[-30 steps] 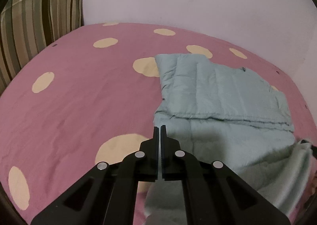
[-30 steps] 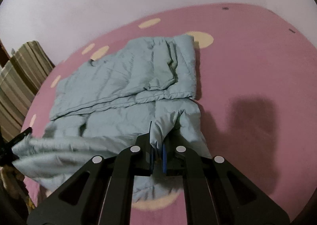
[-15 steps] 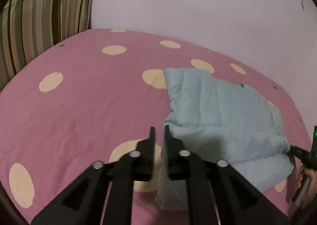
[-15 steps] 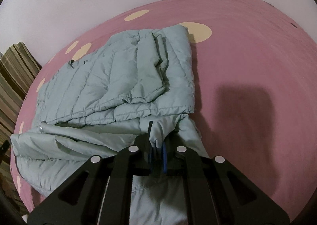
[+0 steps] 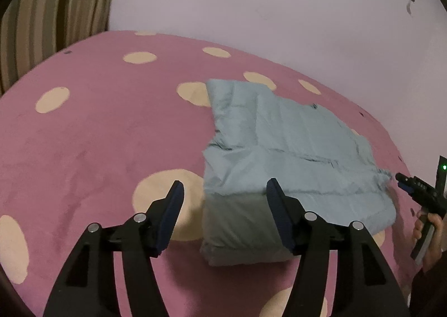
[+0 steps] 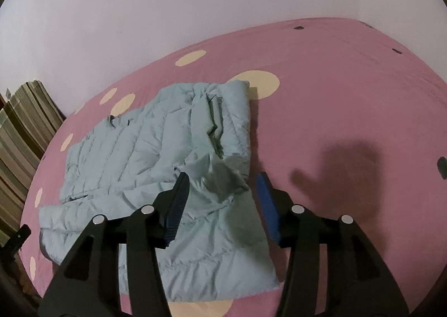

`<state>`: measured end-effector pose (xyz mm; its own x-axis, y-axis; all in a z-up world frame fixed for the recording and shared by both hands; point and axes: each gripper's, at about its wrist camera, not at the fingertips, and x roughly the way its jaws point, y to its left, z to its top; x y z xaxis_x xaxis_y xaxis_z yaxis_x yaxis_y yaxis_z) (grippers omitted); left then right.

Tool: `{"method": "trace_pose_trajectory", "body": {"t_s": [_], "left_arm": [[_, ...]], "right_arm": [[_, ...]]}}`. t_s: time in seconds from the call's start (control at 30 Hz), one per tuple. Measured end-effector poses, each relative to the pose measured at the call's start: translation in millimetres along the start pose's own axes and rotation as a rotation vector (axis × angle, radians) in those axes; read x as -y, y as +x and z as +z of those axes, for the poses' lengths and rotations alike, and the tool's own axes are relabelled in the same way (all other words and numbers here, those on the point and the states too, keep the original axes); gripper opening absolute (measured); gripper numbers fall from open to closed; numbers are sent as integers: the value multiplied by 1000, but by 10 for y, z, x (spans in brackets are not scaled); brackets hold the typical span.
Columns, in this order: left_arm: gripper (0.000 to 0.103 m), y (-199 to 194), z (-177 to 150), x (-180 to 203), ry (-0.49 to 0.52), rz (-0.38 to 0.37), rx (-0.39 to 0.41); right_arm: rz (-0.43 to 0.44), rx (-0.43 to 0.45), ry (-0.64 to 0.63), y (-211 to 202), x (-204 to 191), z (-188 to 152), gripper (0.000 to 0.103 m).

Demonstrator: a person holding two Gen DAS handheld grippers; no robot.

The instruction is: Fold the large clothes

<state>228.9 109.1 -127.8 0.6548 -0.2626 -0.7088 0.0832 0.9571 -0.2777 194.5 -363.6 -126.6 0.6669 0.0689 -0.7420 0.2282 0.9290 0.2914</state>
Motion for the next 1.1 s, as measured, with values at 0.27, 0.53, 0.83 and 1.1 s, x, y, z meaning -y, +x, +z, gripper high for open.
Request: {"method": "trace_pose_trajectory", "body": {"t_s": [0.27,0.53,0.83,1.1], "left_arm": [[61,451,13,-11,-9,-56,-101],[48,622,78,53,27,-30,-111],[16,758,114,117,52,12,-128],[3,520,151,309,115,86,-29]], "right_arm": [[8,-78,-74,193,-9,-142,53],[-3,-136,-123,516,-66,-124,57],[-6,-171,-149,686,-69,-146,28],[-23,-97,-191,449,-114,-206,5]]}}
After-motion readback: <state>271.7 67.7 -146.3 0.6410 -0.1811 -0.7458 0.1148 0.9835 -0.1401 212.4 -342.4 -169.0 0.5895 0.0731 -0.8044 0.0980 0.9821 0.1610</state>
